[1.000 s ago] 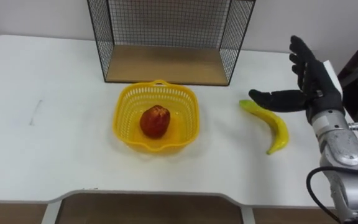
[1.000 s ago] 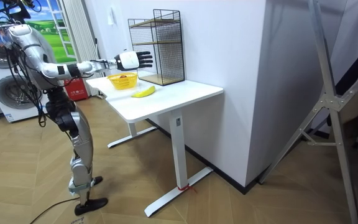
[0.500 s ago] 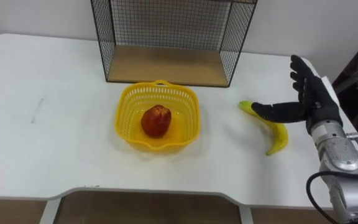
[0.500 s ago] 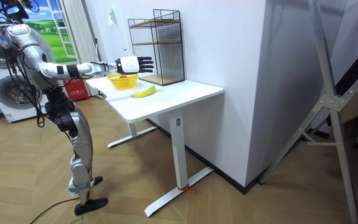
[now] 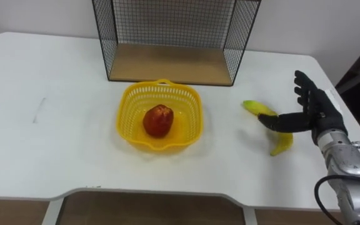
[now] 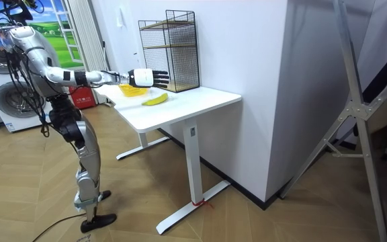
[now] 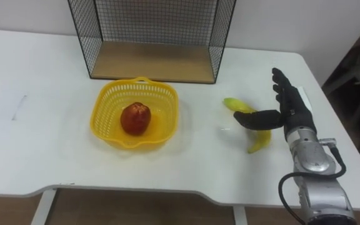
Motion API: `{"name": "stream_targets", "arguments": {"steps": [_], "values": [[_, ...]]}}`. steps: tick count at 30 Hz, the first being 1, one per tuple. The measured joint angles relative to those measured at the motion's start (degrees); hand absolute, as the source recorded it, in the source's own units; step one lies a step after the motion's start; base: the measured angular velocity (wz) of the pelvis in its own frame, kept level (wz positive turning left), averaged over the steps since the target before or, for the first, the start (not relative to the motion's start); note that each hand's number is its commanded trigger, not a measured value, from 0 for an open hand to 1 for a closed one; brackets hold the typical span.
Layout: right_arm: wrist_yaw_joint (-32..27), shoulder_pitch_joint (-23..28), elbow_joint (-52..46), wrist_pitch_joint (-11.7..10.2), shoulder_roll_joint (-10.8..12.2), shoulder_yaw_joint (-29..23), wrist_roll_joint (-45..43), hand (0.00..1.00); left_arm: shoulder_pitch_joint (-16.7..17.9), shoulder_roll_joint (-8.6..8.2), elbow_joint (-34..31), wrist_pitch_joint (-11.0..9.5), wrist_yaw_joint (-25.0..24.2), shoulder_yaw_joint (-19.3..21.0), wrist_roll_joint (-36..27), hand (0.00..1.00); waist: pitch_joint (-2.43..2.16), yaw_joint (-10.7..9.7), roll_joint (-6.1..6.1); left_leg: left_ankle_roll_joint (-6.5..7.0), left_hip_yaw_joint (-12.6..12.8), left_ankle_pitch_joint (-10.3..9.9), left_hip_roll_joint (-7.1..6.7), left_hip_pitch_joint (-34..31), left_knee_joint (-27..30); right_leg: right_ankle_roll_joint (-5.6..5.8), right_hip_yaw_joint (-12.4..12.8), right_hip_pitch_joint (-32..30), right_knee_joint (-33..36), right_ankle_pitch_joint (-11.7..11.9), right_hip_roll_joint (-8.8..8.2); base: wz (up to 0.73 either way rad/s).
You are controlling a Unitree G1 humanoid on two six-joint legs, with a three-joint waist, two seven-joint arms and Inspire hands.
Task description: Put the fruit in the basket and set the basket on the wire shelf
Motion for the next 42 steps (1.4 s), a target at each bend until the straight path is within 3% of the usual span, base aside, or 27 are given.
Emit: {"name": "stream_targets", "arguments": {"steps": [12,21,28,30,36,42], "values": [[2.7,-0.2,8.2,0.8,0.0,0.0,-0.6,0.00,0.5,0.00,-1.1,0.6,-0.1,0.3,0.1,0.00,-0.24,2.5,-0.54,0.01,-0.1,0.0,-0.07,0.3,0.1,0.01,0.1,0.3,0.0,0.0,-0.02,-0.01],[3.5,-0.8,10.7,1.3,0.0,-0.1,-2.8,0.00,1.2,0.16,-1.3,1.6,-0.1,1.5,0.1,0.00,0.08,2.4,-0.43,0.02,-0.3,0.0,-0.18,0.3,0.1,0.02,-0.5,0.8,-0.4,0.0,-0.07,0.02],[3.4,-1.2,13.1,-0.2,0.0,0.0,-3.5,0.00,1.1,0.47,-1.3,1.6,0.1,1.5,0.1,0.00,0.11,2.6,-0.99,0.02,-0.3,0.0,-0.18,0.3,0.0,0.06,-0.4,1.2,-1.0,0.0,0.03,0.00],[3.4,-1.7,14.9,-1.2,0.0,0.0,-4.3,0.00,1.2,0.52,-1.3,1.7,0.1,1.5,0.1,0.00,0.10,2.6,-0.97,0.02,-0.4,0.0,-0.18,0.3,0.0,0.07,-0.5,1.3,-0.9,0.1,0.03,0.02],[3.2,-2.7,17.3,-1.2,0.0,0.0,-5.1,0.00,1.0,0.54,-1.3,2.3,0.1,1.5,0.1,0.00,0.09,2.5,-0.82,0.01,-1.2,0.0,-0.17,0.4,0.7,0.03,-1.2,2.0,-0.9,0.2,0.09,0.07],[2.6,-2.7,17.3,-1.0,0.0,0.0,-5.6,0.00,1.8,0.54,-1.3,2.4,0.0,1.5,0.0,0.00,-0.22,2.6,-0.25,0.00,-1.4,0.0,-0.18,0.4,0.9,0.00,-1.3,2.2,-0.9,0.2,0.11,0.01]]}}
